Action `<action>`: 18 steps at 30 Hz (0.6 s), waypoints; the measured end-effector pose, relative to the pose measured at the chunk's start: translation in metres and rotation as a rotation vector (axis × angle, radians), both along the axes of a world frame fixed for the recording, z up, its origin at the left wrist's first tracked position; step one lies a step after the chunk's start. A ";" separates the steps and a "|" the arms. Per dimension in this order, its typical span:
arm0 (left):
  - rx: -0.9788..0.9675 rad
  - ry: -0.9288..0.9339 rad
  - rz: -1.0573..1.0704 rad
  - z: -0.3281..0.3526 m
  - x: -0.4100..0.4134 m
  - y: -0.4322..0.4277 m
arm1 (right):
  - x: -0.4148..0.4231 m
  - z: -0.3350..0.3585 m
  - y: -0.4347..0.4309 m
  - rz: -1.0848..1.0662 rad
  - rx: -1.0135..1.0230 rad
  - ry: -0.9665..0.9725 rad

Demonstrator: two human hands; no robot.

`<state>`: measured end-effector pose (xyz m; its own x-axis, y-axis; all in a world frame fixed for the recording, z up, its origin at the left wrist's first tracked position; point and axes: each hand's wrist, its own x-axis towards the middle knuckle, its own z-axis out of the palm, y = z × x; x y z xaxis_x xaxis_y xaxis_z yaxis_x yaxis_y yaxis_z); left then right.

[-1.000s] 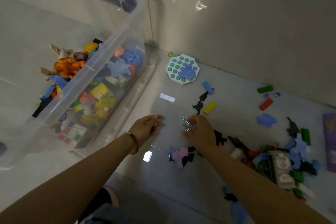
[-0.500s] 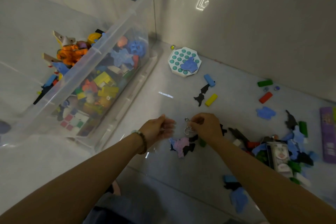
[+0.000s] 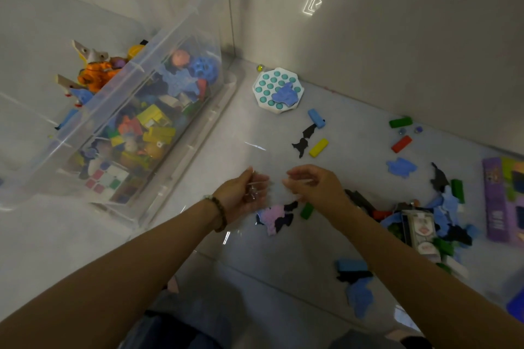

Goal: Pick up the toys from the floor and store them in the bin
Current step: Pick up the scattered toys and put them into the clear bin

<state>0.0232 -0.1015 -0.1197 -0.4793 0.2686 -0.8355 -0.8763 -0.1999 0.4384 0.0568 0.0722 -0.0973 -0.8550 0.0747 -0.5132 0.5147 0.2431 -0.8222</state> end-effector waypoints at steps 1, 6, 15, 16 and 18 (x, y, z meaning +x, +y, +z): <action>-0.046 0.039 -0.013 -0.003 0.000 -0.006 | 0.005 -0.005 0.004 0.050 0.059 0.004; -0.158 0.138 -0.071 -0.019 0.005 -0.030 | 0.032 -0.033 -0.004 0.317 0.295 0.090; -0.145 0.029 -0.047 -0.022 0.019 -0.049 | 0.044 -0.062 -0.022 0.402 0.604 0.139; -0.146 0.020 -0.038 -0.021 0.020 -0.051 | 0.044 -0.062 -0.022 0.404 0.617 0.128; -0.144 0.009 -0.011 -0.020 0.021 -0.055 | 0.044 -0.062 -0.022 0.404 0.639 0.101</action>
